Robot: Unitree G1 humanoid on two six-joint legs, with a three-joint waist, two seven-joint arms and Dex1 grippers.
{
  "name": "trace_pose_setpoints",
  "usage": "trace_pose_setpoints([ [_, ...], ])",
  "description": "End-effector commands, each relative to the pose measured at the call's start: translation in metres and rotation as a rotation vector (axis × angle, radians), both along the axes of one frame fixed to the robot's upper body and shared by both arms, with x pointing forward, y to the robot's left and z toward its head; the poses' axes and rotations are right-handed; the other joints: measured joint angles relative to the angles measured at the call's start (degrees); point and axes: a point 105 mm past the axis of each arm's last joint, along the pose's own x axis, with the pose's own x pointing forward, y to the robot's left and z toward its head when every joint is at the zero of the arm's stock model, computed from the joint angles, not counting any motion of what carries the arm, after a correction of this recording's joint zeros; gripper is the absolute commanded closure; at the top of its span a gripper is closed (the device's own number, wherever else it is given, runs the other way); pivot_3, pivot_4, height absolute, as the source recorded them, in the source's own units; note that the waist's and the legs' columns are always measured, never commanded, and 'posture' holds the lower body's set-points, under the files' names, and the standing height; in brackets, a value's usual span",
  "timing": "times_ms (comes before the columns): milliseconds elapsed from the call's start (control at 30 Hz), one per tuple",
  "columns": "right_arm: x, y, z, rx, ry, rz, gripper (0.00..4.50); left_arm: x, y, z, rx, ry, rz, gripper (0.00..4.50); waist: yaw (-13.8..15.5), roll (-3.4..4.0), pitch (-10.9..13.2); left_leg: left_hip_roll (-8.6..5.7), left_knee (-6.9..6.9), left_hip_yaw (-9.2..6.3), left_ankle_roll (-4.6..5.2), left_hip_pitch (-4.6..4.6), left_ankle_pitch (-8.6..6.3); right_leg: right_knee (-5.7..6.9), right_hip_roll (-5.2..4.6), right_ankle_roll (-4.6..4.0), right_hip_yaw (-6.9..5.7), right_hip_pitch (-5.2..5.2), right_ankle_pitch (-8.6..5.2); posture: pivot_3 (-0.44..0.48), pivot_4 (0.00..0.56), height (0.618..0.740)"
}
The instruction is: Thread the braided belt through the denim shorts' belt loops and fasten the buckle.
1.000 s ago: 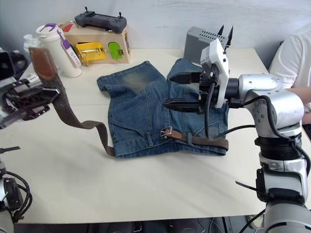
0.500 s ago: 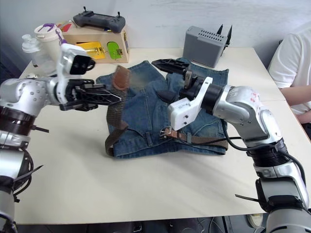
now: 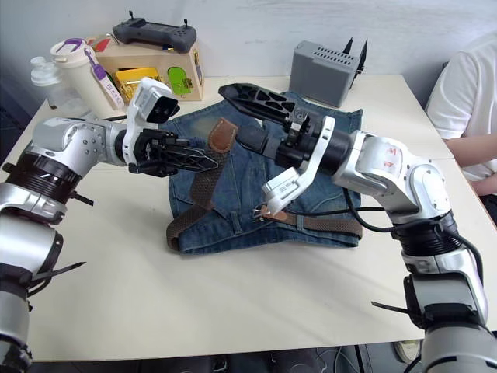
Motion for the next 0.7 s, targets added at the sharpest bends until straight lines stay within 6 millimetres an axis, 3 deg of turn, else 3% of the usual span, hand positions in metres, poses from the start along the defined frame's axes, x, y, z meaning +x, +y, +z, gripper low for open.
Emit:
trace_pose_setpoints([
  [33,-0.007,0.004,0.006,0.003,-0.029,0.04,0.72,-0.013,0.0,0.022,-0.081,-0.027,-0.124,4.5,0.0,0.0,0.0,0.0,0.0,0.0,0.0,0.0,0.0,0.0,0.0,0.0,0.0,0.0,0.0,0.0,0.15,0.735],
  [300,-0.002,0.007,-0.004,-0.028,0.021,0.046,4.41,-0.01,0.0,0.02,-0.063,-0.042,-0.107,4.5,-0.2,0.0,0.0,0.0,0.01,0.0,0.0,0.0,0.0,0.02,0.0,0.0,0.0,0.0,0.0,0.0,0.15,0.735],
  [500,0.007,0.006,-0.013,-0.042,0.057,0.03,4.47,-0.003,0.008,0.026,-0.09,-0.094,-0.058,4.5,-0.4,0.0,0.0,0.0,0.02,0.0,0.0,0.0,0.0,0.04,0.01,0.0,0.0,0.0,0.0,0.0,0.15,0.735],
  [700,0.041,-0.01,-0.03,-0.05,0.238,-0.128,4.5,0.009,0.03,0.047,-0.118,-0.232,0.067,1.93,-0.5,0.0,0.0,0.01,0.03,0.01,0.01,0.0,0.0,0.05,0.03,-0.01,0.0,-0.01,0.0,0.0,0.15,0.735],
])
